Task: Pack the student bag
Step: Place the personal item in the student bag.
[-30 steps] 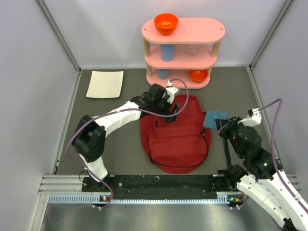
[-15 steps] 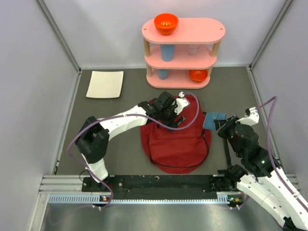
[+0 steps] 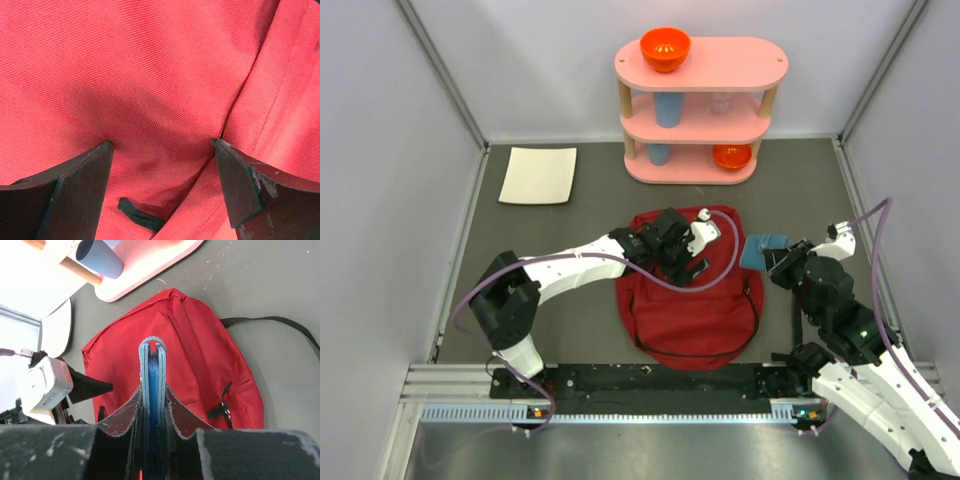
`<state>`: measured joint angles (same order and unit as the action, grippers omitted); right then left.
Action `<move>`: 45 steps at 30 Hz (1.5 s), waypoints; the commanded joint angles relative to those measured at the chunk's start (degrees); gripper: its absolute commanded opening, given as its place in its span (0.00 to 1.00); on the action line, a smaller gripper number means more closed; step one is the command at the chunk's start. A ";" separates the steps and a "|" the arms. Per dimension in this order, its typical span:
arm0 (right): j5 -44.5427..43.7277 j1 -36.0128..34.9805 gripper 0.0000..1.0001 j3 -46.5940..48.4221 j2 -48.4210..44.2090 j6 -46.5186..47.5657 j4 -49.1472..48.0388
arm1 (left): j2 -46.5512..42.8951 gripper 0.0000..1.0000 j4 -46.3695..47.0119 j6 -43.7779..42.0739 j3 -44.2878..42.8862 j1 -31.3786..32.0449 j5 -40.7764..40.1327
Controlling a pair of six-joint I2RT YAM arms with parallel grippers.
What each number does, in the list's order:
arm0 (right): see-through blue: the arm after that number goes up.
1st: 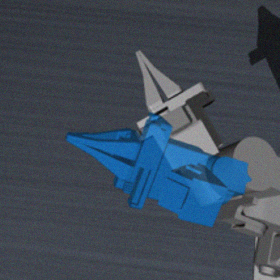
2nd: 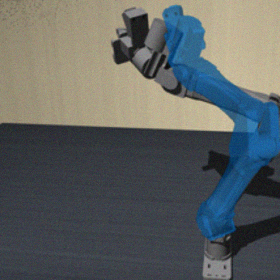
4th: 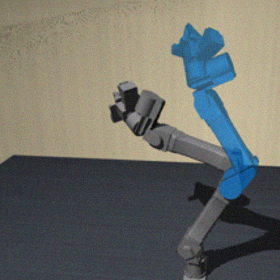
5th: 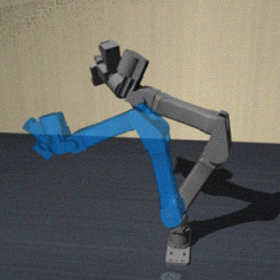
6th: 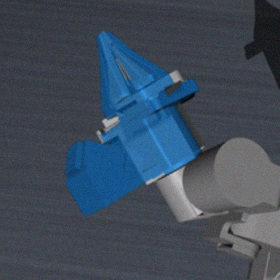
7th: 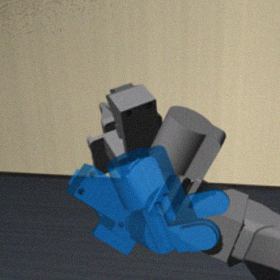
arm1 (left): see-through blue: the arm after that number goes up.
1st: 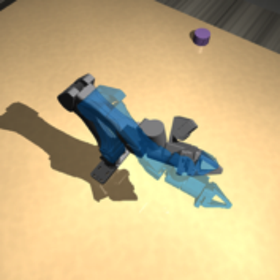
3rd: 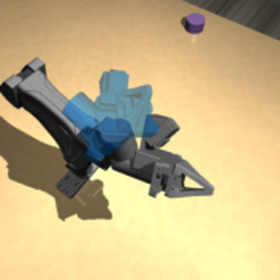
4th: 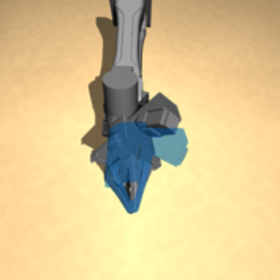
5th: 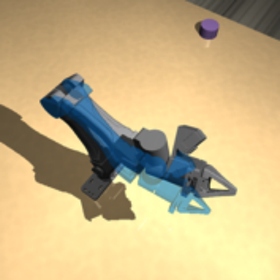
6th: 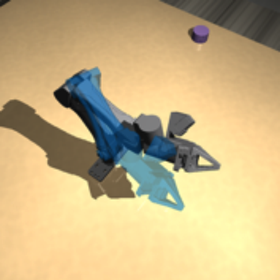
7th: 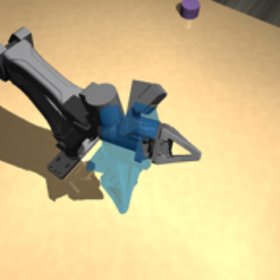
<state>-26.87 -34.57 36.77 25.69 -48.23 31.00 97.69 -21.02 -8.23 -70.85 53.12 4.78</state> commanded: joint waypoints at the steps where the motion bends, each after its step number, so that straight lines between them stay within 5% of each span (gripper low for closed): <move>1: -0.02 0.29 0.08 0.05 0.06 -1.16 -1.38 | -2.59 0.87 -2.80 1.64 3.44 2.69 2.87; 14: 0.24 0.20 0.09 -0.12 0.59 -1.25 -1.56 | -5.14 0.88 -3.16 0.93 3.88 3.39 8.40; 21: 0.24 0.29 0.10 -0.12 1.11 -1.08 -1.82 | -2.42 0.84 -1.93 2.42 4.14 5.49 -2.21; 28: 0.33 0.29 0.10 -0.30 1.55 -1.26 -2.09 | -2.68 0.54 4.31 6.91 5.90 6.91 -14.77; 37: 0.07 0.29 0.10 -0.74 1.20 -1.52 -2.09 | -2.94 0.15 6.51 7.00 5.11 6.91 -16.20; 45: 1.82 0.29 0.10 -0.74 0.59 -1.26 -2.09 | -7.07 0.00 5.81 8.05 3.35 6.91 -16.47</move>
<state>-26.26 -34.57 35.97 27.00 -49.28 30.96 94.21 -16.69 -1.34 -66.15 59.99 -11.64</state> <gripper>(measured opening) 0.142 0.019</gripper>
